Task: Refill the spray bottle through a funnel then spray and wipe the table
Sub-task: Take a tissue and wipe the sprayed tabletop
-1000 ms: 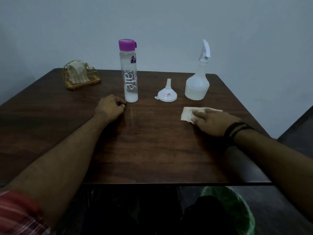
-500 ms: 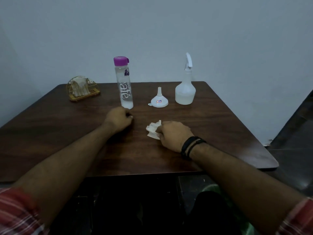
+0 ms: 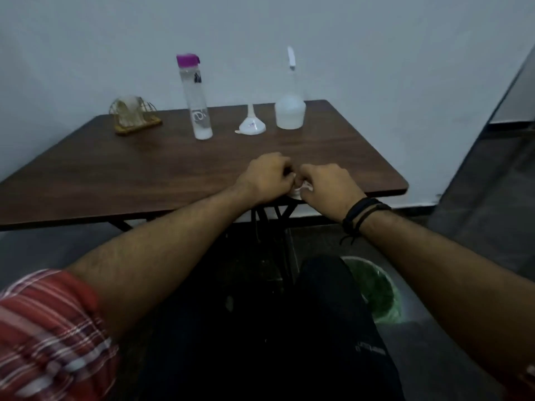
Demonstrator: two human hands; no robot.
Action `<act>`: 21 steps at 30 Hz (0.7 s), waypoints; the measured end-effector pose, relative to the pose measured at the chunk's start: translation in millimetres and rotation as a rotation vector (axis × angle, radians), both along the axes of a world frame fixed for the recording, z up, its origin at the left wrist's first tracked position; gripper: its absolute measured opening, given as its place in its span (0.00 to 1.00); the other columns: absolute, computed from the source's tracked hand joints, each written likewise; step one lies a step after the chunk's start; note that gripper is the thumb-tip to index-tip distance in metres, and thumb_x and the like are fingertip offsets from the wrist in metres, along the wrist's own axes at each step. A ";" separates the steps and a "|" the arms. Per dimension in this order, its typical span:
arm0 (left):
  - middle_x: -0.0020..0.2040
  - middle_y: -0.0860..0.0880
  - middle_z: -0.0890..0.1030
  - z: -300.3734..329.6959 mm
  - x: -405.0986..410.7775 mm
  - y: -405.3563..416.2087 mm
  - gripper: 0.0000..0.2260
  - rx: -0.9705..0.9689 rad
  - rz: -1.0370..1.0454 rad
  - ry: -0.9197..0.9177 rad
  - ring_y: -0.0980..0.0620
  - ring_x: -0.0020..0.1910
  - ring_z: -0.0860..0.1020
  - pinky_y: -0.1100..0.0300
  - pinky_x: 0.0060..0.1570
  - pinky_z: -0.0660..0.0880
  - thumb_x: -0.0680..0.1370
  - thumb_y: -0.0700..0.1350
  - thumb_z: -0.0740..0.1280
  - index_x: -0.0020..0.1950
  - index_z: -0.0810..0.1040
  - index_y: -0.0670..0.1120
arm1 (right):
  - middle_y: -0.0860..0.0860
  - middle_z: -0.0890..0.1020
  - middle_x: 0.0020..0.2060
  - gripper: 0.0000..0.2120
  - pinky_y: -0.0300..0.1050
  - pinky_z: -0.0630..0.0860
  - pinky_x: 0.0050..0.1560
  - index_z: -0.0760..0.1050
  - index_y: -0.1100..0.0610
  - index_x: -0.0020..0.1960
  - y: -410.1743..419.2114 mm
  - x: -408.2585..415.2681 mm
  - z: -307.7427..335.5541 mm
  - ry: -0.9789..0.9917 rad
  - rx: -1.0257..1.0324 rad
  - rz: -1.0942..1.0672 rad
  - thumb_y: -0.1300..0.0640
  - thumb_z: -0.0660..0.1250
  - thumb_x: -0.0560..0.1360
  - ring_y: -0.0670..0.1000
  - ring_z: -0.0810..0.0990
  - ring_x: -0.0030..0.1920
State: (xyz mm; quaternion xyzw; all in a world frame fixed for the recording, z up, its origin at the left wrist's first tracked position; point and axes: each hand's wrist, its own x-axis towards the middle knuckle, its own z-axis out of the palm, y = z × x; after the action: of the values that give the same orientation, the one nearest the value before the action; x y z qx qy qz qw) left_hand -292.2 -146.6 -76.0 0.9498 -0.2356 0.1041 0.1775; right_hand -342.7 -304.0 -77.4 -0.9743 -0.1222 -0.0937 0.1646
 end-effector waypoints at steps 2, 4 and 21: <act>0.52 0.47 0.80 -4.8 -13.4 -22.6 0.09 0.006 -0.039 0.003 0.47 0.51 0.79 0.60 0.44 0.66 0.78 0.48 0.65 0.50 0.82 0.45 | 0.56 0.81 0.43 0.03 0.54 0.77 0.43 0.72 0.51 0.47 -18.4 -17.9 -5.3 -0.012 0.005 -0.038 0.58 0.64 0.75 0.64 0.79 0.46; 0.50 0.48 0.80 -9.3 -26.9 -44.6 0.08 -0.001 -0.087 0.009 0.46 0.50 0.79 0.59 0.44 0.69 0.78 0.47 0.65 0.49 0.82 0.47 | 0.58 0.82 0.45 0.05 0.55 0.77 0.45 0.75 0.53 0.50 -37.8 -32.5 -10.3 -0.014 0.019 -0.070 0.59 0.65 0.75 0.64 0.80 0.47; 0.59 0.46 0.77 -117.2 -24.6 -154.5 0.12 0.165 -0.207 0.282 0.42 0.55 0.78 0.50 0.52 0.77 0.79 0.51 0.62 0.57 0.80 0.48 | 0.56 0.83 0.55 0.12 0.51 0.76 0.55 0.79 0.55 0.58 -141.5 -40.0 -114.5 0.258 0.112 -0.234 0.62 0.68 0.75 0.59 0.80 0.57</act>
State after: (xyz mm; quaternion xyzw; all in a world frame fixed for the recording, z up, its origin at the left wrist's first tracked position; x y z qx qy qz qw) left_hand -316.8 -301.1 -193.2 0.9371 -0.3124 -0.0683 0.1400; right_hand -382.7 -445.5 -191.8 -0.9751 0.0196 0.0069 0.2208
